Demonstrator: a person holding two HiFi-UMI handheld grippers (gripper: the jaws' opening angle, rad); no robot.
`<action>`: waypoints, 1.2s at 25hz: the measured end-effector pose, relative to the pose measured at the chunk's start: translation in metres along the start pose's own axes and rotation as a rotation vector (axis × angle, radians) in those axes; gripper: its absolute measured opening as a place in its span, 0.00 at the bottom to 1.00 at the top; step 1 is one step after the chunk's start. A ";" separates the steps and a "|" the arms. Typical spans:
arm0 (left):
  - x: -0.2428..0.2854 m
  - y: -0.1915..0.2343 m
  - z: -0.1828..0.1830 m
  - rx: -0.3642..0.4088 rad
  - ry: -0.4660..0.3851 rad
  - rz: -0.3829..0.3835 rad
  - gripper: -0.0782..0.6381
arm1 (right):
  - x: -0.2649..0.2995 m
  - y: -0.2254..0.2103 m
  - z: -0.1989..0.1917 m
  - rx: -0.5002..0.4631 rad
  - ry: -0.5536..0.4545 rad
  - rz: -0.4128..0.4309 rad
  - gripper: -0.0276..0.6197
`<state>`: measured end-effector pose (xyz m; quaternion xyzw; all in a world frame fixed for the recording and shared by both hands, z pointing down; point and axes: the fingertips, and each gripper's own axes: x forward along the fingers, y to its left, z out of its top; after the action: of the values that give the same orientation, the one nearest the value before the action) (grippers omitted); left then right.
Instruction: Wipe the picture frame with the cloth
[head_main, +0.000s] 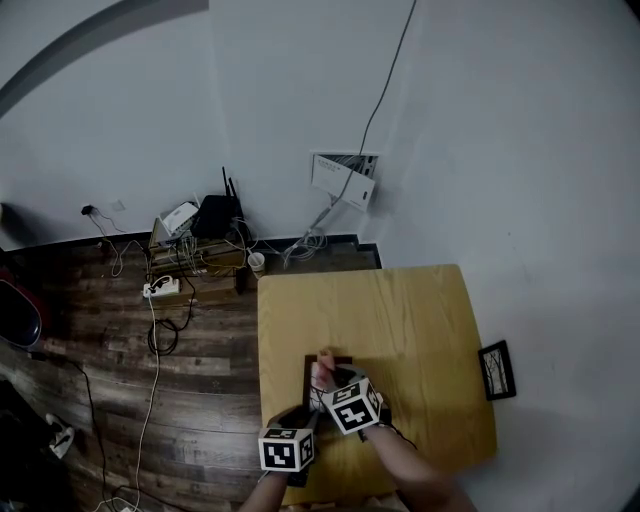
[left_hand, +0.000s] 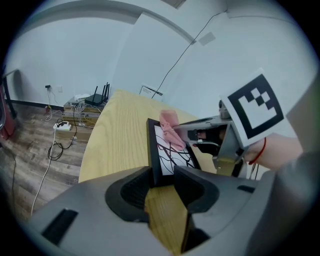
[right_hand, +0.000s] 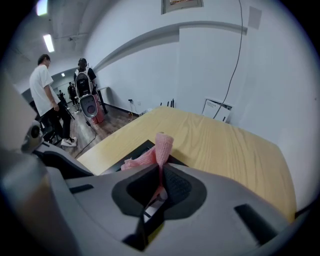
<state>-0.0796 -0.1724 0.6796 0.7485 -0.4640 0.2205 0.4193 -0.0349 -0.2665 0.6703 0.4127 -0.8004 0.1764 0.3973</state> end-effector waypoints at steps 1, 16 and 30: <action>0.000 0.000 0.000 -0.002 -0.001 0.001 0.30 | -0.001 -0.003 -0.003 -0.001 0.004 -0.008 0.07; 0.000 0.001 0.002 -0.028 -0.020 0.018 0.30 | -0.014 -0.023 -0.012 0.040 0.016 -0.065 0.07; -0.001 0.001 0.002 -0.033 -0.028 0.023 0.30 | -0.051 0.024 0.010 0.271 -0.125 0.132 0.07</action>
<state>-0.0813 -0.1740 0.6779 0.7393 -0.4819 0.2070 0.4223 -0.0416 -0.2322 0.6256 0.4194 -0.8178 0.2823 0.2750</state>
